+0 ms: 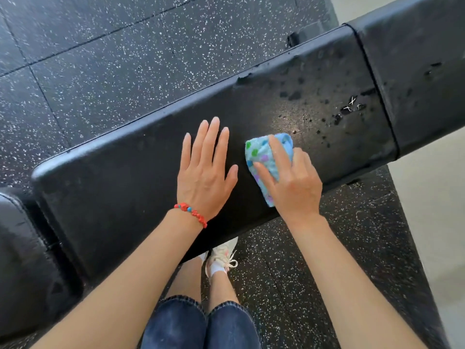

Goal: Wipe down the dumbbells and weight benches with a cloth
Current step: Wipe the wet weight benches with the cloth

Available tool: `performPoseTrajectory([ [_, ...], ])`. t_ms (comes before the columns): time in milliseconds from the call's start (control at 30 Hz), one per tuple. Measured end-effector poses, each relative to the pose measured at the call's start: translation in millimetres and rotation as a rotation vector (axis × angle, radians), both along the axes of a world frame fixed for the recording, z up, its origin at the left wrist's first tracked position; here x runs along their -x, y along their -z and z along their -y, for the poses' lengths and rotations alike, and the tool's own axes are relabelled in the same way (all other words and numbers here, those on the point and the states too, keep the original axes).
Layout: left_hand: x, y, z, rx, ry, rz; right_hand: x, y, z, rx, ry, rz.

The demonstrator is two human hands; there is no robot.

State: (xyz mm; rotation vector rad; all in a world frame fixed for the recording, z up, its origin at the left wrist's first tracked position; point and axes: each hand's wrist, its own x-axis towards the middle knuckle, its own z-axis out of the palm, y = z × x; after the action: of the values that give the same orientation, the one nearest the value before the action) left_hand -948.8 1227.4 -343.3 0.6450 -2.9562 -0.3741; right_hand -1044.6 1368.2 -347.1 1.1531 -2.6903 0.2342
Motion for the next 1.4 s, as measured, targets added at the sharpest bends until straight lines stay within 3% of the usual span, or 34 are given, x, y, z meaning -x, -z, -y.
performPoseTrajectory([
  [233, 15.3, 9.1, -4.0, 0.022, 0.067, 0.064, 56.7, 2.3, -1.8, 0.145, 0.473, 0.038],
  [400, 15.7, 9.0, -4.9, 0.026, 0.075, 0.073, 13.2, -0.9, -4.5, 0.061, 0.263, 0.041],
  [533, 17.3, 5.1, -6.0, 0.033, 0.057, 0.077, 37.5, -0.1, -20.6, 0.044, 0.074, -0.005],
  [700, 35.1, 2.1, -15.4, 0.036, -0.002, 0.034, 116.7, 1.8, -49.2, 0.129, 0.436, 0.066],
  [833, 62.3, 2.7, -27.7, 0.024, -0.03, 0.002, 116.6, -4.0, -48.0, 0.127, 0.466, 0.116],
  [967, 77.4, 6.2, -42.1, 0.006, -0.094, 0.035, 83.2, -2.3, -43.0, 0.039, 0.137, 0.052],
  [1067, 77.1, 8.2, -43.6, 0.035, -0.103, 0.059, 107.6, -0.5, -48.1, 0.03, -0.059, -0.008],
  [1233, 78.8, 8.7, -43.7, 0.044, -0.108, 0.073, 178.3, 0.9, -43.3, 0.087, 0.21, -0.012],
  [1400, 78.8, 8.3, -44.3, 0.022, -0.121, 0.067, 145.0, 0.0, -16.6, 0.101, 0.24, 0.066],
])
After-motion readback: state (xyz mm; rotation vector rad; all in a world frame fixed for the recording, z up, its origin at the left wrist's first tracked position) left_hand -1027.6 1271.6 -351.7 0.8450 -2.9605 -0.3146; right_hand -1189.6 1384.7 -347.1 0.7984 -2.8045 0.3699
